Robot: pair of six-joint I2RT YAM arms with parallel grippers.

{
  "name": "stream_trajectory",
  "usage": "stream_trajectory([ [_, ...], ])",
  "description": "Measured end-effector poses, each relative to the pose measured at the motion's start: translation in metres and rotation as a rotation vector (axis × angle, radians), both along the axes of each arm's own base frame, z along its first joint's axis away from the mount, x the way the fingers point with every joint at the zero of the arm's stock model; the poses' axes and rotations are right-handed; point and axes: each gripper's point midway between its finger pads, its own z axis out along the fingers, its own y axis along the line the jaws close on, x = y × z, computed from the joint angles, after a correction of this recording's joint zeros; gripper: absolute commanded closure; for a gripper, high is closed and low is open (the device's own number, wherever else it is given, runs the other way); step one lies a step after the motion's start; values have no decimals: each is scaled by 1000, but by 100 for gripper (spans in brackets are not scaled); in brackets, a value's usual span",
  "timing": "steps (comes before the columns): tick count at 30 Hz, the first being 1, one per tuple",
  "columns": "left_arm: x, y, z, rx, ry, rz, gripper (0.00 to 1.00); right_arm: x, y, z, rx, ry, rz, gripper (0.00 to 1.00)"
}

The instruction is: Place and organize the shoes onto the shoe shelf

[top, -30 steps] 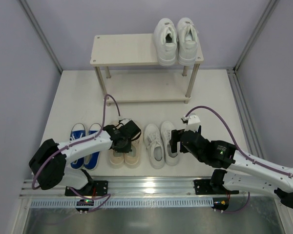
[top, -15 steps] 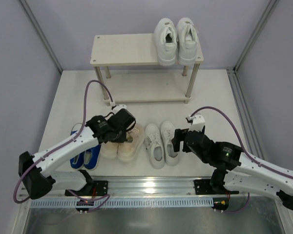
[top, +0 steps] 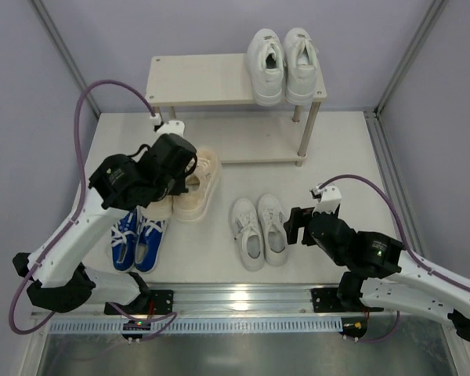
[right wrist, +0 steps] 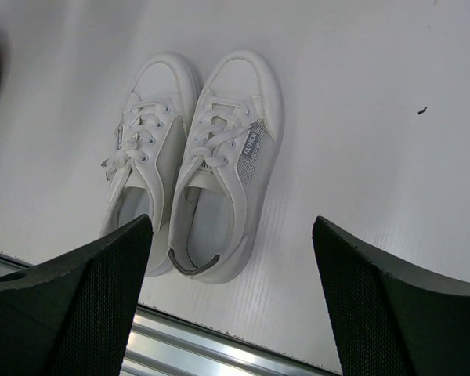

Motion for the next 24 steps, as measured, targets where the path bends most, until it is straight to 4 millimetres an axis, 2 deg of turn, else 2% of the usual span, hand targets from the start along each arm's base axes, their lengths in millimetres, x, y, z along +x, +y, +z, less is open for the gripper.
stream_trajectory([
  [3, 16, -4, 57, -37, -122, -8, 100, -1, -6, 0, -7, -3, -7, 15],
  [6, 31, -8, 102, -62, -234, -14, 100, -3, -12, 2, -6, -10, -13, 15],
  [10, 50, -13, 143, -43, -355, -23, 100, -5, -18, 9, 16, -29, -19, 15],
  [17, 89, -22, 168, 96, -506, -49, 100, -5, -24, 14, 22, -48, -27, 15],
  [20, 113, -29, 181, 146, -578, -48, 100, -5, -25, 14, 17, -50, -26, 15],
  [24, 156, -38, 194, 157, -659, -12, 100, -4, -24, 12, -1, -46, -23, 15],
])
